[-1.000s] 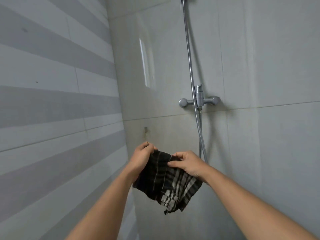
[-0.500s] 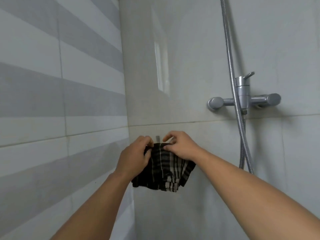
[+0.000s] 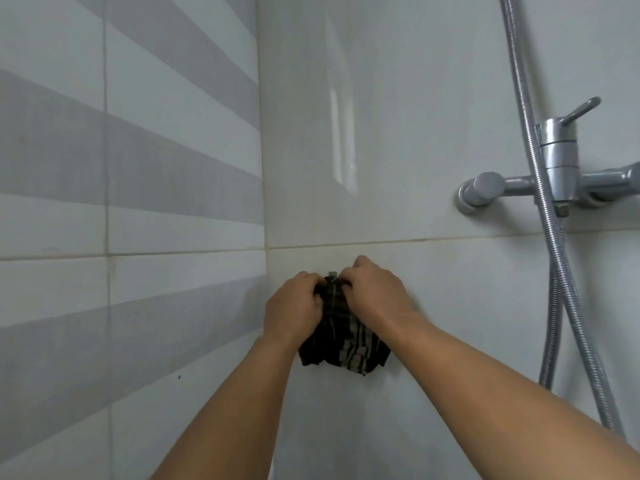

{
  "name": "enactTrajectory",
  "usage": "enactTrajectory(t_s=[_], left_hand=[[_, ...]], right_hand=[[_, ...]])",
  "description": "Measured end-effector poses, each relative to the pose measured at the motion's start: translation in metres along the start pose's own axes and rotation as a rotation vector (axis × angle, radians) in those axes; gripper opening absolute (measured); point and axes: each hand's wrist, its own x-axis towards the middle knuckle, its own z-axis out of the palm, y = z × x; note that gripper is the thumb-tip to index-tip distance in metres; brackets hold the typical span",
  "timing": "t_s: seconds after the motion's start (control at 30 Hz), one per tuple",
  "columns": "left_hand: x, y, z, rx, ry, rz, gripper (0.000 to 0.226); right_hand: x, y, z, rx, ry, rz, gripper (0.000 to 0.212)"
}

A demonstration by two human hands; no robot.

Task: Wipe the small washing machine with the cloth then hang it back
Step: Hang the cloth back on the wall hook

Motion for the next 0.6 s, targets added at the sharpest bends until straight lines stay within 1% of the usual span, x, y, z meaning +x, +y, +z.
enactTrajectory(t_s=[0.1, 0.17, 0.2, 0.23, 0.3, 0.37, 0.4, 0.47, 0.53, 0.6], left_hand=[[-0.002, -0.001, 0.006, 0.118, 0.057, 0.042, 0.025], [-0.004, 0.000, 0.007, 0.137, 0.044, 0.059, 0.028], [-0.007, 0.003, 0.007, 0.064, 0.025, 0.033, 0.030], [-0.011, 0.006, 0.007, -0.067, 0.002, -0.034, 0.032], [-0.018, 0.014, 0.004, -0.413, -0.033, -0.229, 0.034], [-0.026, 0.018, 0.003, -0.726, -0.061, -0.389, 0.033], [-0.029, 0.018, 0.002, -0.821, -0.082, -0.435, 0.032], [-0.034, 0.018, -0.003, -0.860, -0.123, -0.448, 0.034], [-0.040, 0.020, -0.009, -0.796, -0.108, -0.417, 0.035], [-0.047, 0.023, -0.013, -0.721, -0.068, -0.389, 0.031]], right_hand=[[-0.012, -0.005, 0.002, -0.033, -0.007, -0.027, 0.025], [-0.020, -0.007, 0.004, -0.028, -0.022, -0.031, 0.024], [-0.024, -0.008, 0.005, -0.011, -0.034, -0.023, 0.023], [-0.028, -0.009, 0.007, 0.017, -0.046, -0.010, 0.023], [-0.036, -0.010, 0.012, 0.075, -0.080, 0.018, 0.024], [-0.044, -0.013, 0.015, 0.115, -0.131, 0.032, 0.032], [-0.047, -0.014, 0.015, 0.128, -0.162, 0.040, 0.039], [-0.051, -0.015, 0.011, 0.100, -0.205, 0.057, 0.051], [-0.053, -0.016, 0.006, 0.018, -0.221, 0.086, 0.057], [-0.057, -0.019, 0.002, -0.034, -0.219, 0.116, 0.058]])
